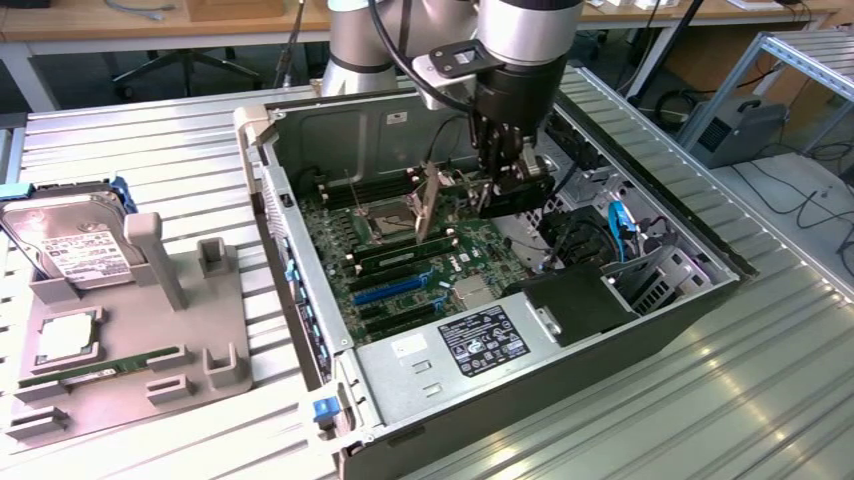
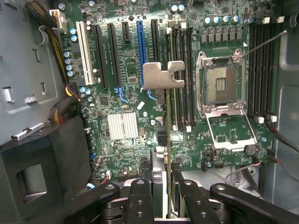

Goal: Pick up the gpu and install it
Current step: 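Insert the gpu into the slot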

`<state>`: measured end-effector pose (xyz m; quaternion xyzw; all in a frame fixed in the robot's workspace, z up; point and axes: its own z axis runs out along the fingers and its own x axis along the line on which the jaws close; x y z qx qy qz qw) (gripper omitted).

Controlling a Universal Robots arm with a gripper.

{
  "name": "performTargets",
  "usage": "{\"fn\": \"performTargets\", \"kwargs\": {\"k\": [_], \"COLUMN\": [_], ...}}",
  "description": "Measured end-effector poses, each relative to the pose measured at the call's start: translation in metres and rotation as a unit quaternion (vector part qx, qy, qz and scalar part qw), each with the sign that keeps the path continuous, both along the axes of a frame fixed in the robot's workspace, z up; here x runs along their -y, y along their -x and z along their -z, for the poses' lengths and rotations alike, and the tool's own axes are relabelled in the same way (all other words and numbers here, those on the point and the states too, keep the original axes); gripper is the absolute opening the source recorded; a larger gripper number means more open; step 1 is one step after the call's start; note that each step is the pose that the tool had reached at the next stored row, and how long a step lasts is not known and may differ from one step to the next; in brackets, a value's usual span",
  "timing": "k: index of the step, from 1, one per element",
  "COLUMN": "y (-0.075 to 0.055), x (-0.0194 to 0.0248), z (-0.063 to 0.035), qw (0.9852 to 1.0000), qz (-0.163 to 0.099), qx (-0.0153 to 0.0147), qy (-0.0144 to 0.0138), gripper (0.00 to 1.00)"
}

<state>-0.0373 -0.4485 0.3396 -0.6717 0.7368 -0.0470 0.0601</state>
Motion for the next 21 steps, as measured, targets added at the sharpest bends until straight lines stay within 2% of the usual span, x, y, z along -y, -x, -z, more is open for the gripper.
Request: {"fn": "performTargets", "kwargs": {"k": [10, 12, 13, 19, 21], "y": [0.001, 0.003, 0.004, 0.007, 0.008], "x": [0.0054, 0.0162, 0.0201, 0.0407, 0.0447], "z": [0.0008, 0.0024, 0.003, 0.0071, 0.0079], "qw": [1.0, 1.0, 1.0, 1.0, 1.0], "qz": [0.0, 0.0, 0.0, 0.0, 0.0], "qx": [0.0, 0.0, 0.0, 0.0, 0.0], "qy": [0.0, 0.0, 0.0, 0.0, 0.0], "gripper": [0.27, 0.27, 0.27, 0.27, 0.27]}}
